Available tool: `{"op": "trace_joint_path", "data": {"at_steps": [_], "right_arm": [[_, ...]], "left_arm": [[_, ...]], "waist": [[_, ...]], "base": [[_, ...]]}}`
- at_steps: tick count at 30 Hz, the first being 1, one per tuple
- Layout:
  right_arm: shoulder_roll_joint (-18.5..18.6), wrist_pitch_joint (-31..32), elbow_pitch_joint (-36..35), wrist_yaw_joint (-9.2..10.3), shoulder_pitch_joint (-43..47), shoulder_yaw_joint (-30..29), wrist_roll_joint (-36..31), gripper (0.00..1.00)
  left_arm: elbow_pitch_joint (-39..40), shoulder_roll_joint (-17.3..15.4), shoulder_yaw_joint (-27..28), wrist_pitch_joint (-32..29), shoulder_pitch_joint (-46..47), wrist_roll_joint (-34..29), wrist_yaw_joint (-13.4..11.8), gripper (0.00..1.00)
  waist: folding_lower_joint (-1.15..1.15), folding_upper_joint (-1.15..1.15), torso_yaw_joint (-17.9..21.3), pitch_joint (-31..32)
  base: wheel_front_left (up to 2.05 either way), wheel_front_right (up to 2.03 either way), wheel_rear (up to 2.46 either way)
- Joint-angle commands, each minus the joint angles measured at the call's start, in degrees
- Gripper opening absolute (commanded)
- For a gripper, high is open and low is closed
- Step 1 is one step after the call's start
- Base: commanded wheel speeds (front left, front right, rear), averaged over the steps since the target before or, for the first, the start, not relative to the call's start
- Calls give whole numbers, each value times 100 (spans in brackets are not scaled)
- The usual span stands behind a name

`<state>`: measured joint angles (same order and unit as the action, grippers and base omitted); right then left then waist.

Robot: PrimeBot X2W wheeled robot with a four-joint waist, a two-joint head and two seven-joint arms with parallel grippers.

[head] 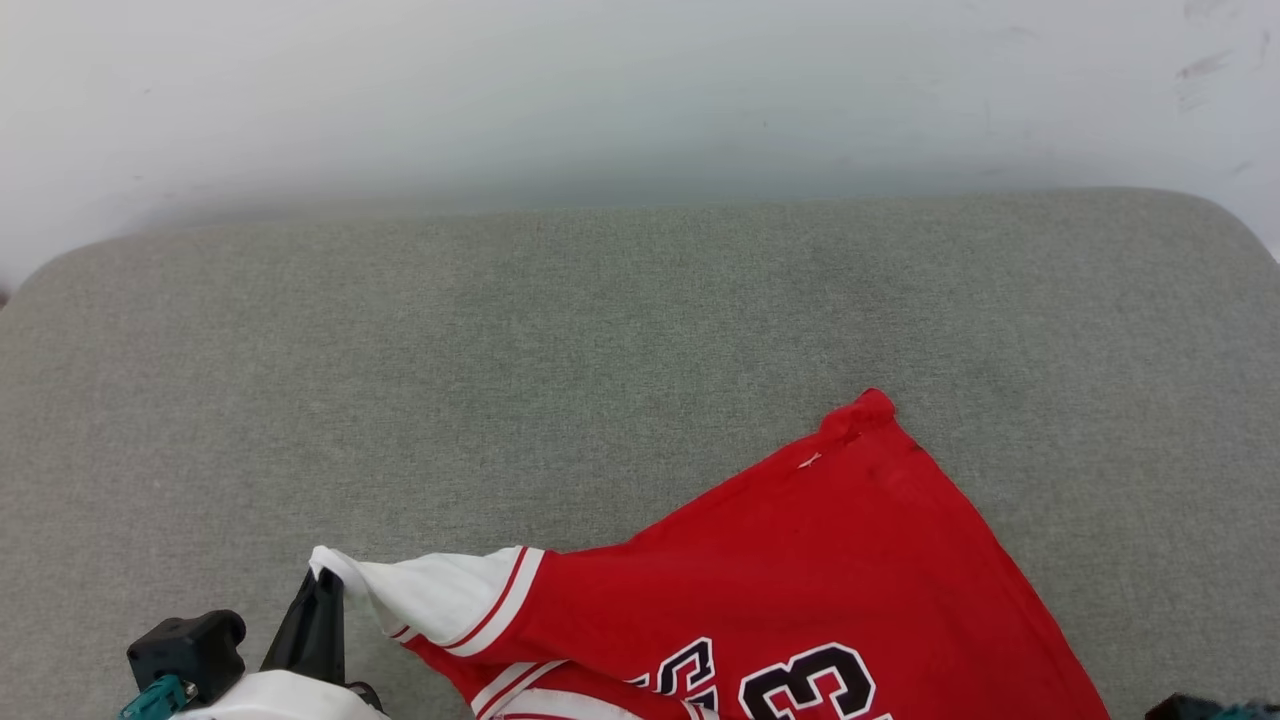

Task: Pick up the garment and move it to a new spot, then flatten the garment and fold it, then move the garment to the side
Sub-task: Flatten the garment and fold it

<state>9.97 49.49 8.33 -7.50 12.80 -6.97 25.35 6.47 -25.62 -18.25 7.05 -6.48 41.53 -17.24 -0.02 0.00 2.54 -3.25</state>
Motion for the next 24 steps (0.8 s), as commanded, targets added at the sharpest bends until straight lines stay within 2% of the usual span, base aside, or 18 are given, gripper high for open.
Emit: {"op": "trace_joint_path", "data": {"at_steps": [1,4,7,11,15,19,24], "right_arm": [[-9,-64,-214,2,-66,-108,-45,100],[-102,-537,-686,2,-99,-334,-236,100],[-85,-1582,-975,2,-468,-604,-430,100],[-119,-2899,-800,2,-1100,-796,-547,100],[38,-3604,-331,2,-1845,-622,-469,100],[341,-3449,228,2,-2680,-158,-274,100],[811,-2255,866,2,-3668,720,8,100]], "left_arm": [[31,-29,8,-13,-25,7,-29,0],[64,-39,-27,-66,-9,-17,-46,0],[134,-51,-57,-88,86,-67,-76,0],[255,-24,-133,-76,290,-197,-94,0],[365,21,-248,-57,597,-348,-68,0],[427,86,-364,-6,990,-504,12,0],[402,230,-494,146,1460,-673,132,0]], "waist": [[2,0,21,-8],[2,0,54,1],[2,0,54,-25],[2,0,-31,-131],[2,0,-161,-385],[2,0,-306,-735],[2,0,-496,-1194]], "base": [[0,0,0],[0,0,0],[0,0,0],[0,0,0],[0,0,0],[0,0,0],[0,0,0]]}}
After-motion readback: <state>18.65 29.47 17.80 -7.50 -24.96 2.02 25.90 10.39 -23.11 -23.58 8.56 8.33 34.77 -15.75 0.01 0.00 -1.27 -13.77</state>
